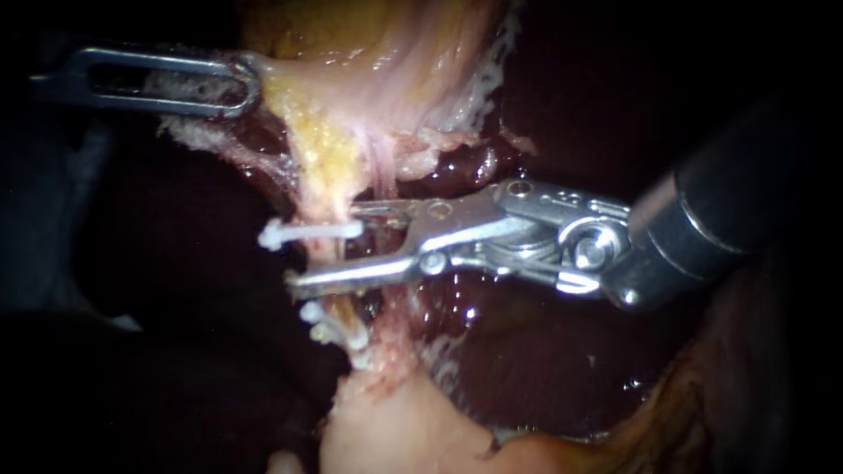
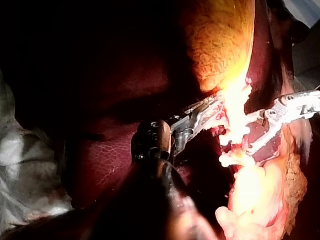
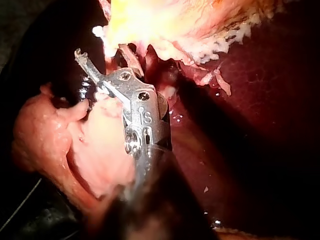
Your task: Going back third clip left tube
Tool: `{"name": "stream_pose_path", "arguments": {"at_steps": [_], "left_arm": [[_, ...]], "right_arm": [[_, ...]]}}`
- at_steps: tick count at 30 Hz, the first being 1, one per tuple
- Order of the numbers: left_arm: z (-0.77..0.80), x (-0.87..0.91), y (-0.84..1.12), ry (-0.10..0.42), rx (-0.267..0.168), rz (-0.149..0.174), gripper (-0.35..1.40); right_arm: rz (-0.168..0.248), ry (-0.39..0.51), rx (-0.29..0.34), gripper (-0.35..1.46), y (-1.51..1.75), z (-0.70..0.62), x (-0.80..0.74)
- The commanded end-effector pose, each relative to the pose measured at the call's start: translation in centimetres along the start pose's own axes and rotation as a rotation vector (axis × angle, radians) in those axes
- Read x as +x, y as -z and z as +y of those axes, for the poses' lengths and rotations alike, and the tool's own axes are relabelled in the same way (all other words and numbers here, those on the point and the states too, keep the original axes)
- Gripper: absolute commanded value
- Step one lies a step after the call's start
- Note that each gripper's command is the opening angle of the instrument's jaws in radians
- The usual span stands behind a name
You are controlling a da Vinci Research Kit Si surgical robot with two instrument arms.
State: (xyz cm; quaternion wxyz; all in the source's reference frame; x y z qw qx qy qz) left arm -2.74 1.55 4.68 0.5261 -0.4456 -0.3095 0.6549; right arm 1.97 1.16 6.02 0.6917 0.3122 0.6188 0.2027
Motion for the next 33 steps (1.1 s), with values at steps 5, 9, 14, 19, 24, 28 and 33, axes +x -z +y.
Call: {"name": "stream_pose_path", "arguments": {"at_steps": [5, 9, 14, 19, 24, 28, 33], "left_arm": [[0.00, 0.00, 0.00, 0.000, -0.001, 0.001, -0.35], [0.00, 0.00, 0.00, 0.000, -0.001, 0.001, -0.35], [0.00, 0.00, 0.00, 0.000, -0.001, 0.001, -0.35], [-0.01, 0.00, 0.00, 0.000, -0.001, 0.001, -0.35], [-0.01, 0.00, 0.00, 0.000, -0.001, 0.001, -0.35], [-0.02, 0.00, -0.01, -0.001, -0.002, 0.001, -0.35], [-0.02, 0.00, -0.01, -0.001, -0.002, 0.001, -0.35]], "right_arm": [[-0.009, 0.128, -0.036, 0.50, 0.24, -0.08, -0.03], [-0.054, 0.193, -0.055, 0.50, 0.45, -0.15, -0.03], [-0.182, 0.255, -0.054, 0.50, 0.73, -0.23, -0.01], [-0.187, 0.283, -0.036, 0.49, 0.99, -0.34, 0.01], [-0.195, 0.319, -0.018, 0.49, 1.23, -0.45, 0.02], [-0.222, 0.329, -0.005, 0.48, 1.39, -0.50, 0.05], [-0.228, 0.337, -0.018, 0.48, 1.56, -0.50, 0.10]]}}
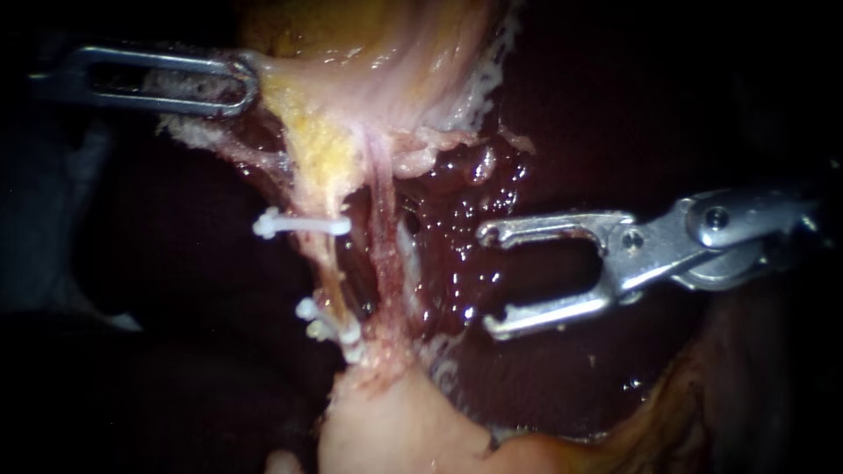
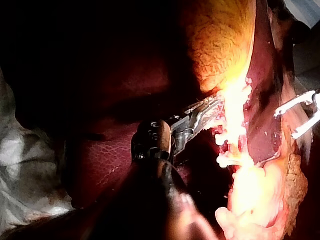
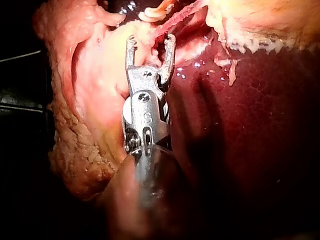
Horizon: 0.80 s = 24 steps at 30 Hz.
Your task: Going back third clip left tube
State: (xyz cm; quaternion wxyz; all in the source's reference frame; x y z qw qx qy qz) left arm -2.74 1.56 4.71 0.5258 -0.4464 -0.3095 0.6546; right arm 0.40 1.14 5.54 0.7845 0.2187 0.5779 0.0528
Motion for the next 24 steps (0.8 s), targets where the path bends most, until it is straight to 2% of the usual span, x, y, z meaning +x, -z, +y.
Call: {"name": "stream_pose_path", "arguments": {"at_steps": [1, 7, 14, 24], "left_arm": [[0.00, 0.00, 0.00, 0.000, 0.000, -0.001, -0.35], [-0.04, 0.01, -0.06, -0.001, 0.001, 0.001, -0.35], [-0.15, -0.02, -0.27, -0.007, 0.008, 0.007, -0.35], [-0.23, -0.13, -0.54, -0.015, 0.021, 0.018, -0.35]], "right_arm": [[-0.001, 0.001, -0.006, 0.48, 0.03, 0.01, 0.01], [-0.008, 0.007, -0.029, 0.48, 0.11, 0.03, 0.03], [-0.008, 0.007, -0.029, 0.48, 0.12, 0.02, 0.02], [-0.008, 0.007, -0.030, 0.48, 0.13, 0.03, 0.02]]}}
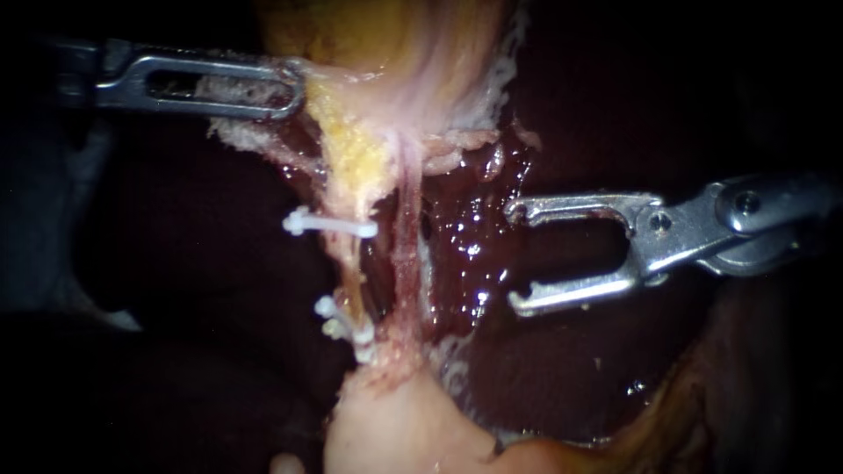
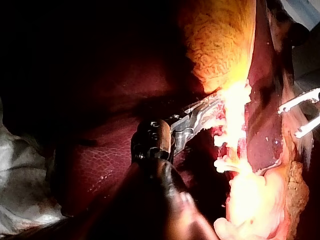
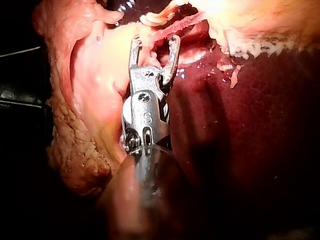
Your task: Going back third clip left tube
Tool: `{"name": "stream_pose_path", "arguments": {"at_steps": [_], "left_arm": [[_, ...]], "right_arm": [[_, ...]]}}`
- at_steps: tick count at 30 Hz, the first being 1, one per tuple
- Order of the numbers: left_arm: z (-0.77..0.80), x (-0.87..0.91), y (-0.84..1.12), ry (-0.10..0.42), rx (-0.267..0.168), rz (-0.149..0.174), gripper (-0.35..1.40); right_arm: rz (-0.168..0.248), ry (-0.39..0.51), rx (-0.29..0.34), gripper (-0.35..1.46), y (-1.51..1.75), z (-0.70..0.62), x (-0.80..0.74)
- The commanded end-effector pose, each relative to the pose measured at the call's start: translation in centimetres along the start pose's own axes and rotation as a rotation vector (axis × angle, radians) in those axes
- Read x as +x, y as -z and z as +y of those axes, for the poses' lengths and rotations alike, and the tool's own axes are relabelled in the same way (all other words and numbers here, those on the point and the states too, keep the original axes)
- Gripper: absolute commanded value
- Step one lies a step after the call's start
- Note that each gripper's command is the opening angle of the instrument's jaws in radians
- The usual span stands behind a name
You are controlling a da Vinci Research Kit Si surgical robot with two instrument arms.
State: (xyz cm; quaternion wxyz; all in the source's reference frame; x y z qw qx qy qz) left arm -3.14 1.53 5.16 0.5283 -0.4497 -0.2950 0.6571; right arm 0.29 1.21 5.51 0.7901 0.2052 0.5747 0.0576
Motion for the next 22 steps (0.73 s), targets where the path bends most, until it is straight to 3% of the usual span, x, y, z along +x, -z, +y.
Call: {"name": "stream_pose_path", "arguments": {"at_steps": [1, 12, 22], "left_arm": [[0.00, -0.01, -0.02, -0.001, 0.002, 0.000, -0.35], [-0.04, -0.01, -0.19, -0.003, -0.002, -0.003, -0.35], [-0.04, 0.00, -0.17, -0.004, -0.004, -0.004, -0.35]], "right_arm": [[0.000, 0.000, 0.000, 0.48, 0.00, 0.00, 0.00], [0.000, 0.000, 0.001, 0.48, 0.03, -0.01, -0.01], [0.000, 0.000, 0.001, 0.48, 0.03, -0.01, -0.01]]}}
